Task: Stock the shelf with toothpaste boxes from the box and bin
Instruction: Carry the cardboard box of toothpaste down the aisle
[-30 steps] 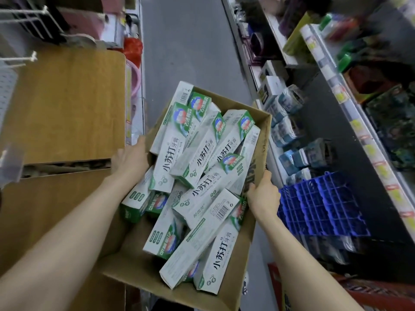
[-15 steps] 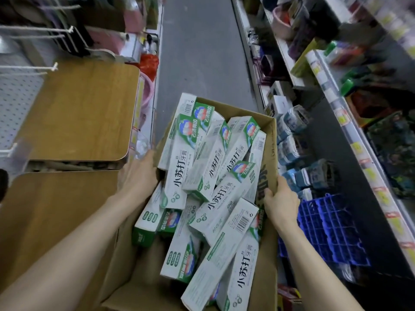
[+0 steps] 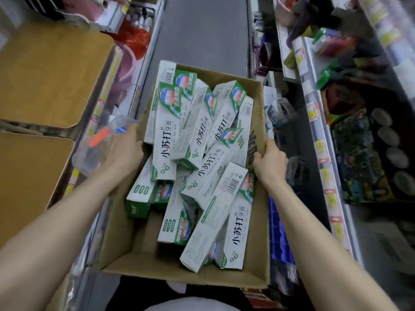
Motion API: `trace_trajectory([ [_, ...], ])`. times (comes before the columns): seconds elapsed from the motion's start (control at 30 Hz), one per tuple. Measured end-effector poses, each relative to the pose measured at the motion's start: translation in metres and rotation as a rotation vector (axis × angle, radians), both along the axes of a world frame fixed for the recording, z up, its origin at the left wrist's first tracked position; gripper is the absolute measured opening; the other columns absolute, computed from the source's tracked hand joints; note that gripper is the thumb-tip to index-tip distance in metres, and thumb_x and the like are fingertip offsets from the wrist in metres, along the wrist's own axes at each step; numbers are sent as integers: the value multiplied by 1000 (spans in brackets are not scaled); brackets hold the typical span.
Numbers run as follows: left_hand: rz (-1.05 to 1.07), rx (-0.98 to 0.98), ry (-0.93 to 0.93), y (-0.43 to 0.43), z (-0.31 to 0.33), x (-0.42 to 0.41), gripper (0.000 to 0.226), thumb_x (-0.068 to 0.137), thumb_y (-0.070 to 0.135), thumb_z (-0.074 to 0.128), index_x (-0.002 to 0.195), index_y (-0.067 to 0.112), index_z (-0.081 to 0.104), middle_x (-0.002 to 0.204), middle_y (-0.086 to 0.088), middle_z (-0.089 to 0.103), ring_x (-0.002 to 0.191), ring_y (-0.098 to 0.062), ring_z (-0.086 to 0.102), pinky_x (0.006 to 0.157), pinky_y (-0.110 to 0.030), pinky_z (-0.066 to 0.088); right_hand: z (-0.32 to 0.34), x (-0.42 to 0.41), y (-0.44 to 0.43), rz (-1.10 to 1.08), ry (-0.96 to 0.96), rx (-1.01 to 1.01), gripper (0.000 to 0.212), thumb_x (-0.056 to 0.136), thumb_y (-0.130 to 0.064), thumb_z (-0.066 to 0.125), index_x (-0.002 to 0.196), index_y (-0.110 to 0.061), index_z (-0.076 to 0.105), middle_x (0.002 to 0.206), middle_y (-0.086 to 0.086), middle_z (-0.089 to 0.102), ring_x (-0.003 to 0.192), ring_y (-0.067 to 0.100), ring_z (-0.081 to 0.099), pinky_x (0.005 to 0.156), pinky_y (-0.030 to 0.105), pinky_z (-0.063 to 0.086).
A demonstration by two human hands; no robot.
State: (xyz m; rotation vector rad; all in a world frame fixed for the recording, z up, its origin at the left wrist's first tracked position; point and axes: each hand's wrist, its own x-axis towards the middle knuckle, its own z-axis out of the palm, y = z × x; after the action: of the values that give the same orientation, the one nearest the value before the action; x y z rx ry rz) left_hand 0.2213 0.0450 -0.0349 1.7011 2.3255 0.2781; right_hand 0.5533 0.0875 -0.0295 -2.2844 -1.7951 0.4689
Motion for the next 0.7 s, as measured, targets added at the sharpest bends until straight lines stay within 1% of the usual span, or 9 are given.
trace_trajectory([
  [0.07, 23, -22, -11, 7, -1, 24, 46, 94, 19, 53, 138, 13, 40, 110, -31, 61, 104, -49, 55, 80, -48, 44, 5, 24, 13, 18, 8, 1, 42, 92, -16, 51, 133, -12, 47, 113, 22, 63, 104, 44, 54, 79, 41, 39],
  [0.17, 41, -10, -47, 22, -6, 44, 45, 93, 17, 52, 137, 13, 40, 114, -31, 60, 106, -50, 54, 85, -51, 43, 11, 44, 32, 25, 9, 11, 40, 91, -17, 51, 131, -14, 48, 114, 22, 63, 104, 45, 53, 83, 43, 40],
  [0.23, 36, -8, -58, 37, -11, 53, 42, 91, 16, 51, 132, 12, 41, 109, -31, 62, 103, -50, 54, 85, -52, 44, 12, 53, 47, 28, 7, 4, 40, 92, -17, 50, 132, -13, 47, 116, 23, 61, 107, 45, 51, 87, 43, 40],
  [0.33, 50, -25, -55, 62, -14, 63, 40, 91, 15, 49, 130, 12, 41, 105, -31, 61, 102, -50, 54, 80, -49, 41, 12, 60, 74, 35, -5, -1, 42, 92, -16, 49, 134, -12, 47, 120, 24, 60, 111, 45, 49, 92, 44, 40],
  [0.43, 74, -19, -62, 95, -20, 67, 42, 92, 15, 49, 133, 13, 41, 103, -30, 62, 100, -50, 54, 74, -47, 41, 7, 61, 113, 37, -4, -9, 43, 92, -17, 50, 134, -14, 47, 120, 24, 60, 112, 46, 49, 92, 45, 41],
  [0.5, 71, -27, -80, 118, -23, 67, 44, 93, 15, 49, 136, 13, 39, 103, -30, 62, 101, -49, 54, 75, -47, 42, 5, 60, 138, 40, -13, -17, 44, 91, -17, 51, 135, -14, 47, 120, 25, 59, 111, 46, 50, 92, 44, 41],
  [0.6, 76, -30, -65, 161, -24, 61, 42, 94, 16, 49, 134, 11, 40, 103, -31, 62, 98, -49, 56, 76, -46, 43, 5, 52, 185, 72, -24, -12, 42, 91, -15, 53, 132, -10, 50, 118, 27, 61, 108, 47, 52, 90, 44, 40],
  [0.7, 77, -44, -56, 205, -21, 53, 44, 94, 17, 49, 137, 13, 39, 104, -30, 63, 98, -49, 56, 76, -46, 42, 6, 43, 231, 78, -38, -11, 40, 92, -14, 53, 131, -9, 49, 117, 27, 61, 108, 47, 52, 90, 43, 39],
])
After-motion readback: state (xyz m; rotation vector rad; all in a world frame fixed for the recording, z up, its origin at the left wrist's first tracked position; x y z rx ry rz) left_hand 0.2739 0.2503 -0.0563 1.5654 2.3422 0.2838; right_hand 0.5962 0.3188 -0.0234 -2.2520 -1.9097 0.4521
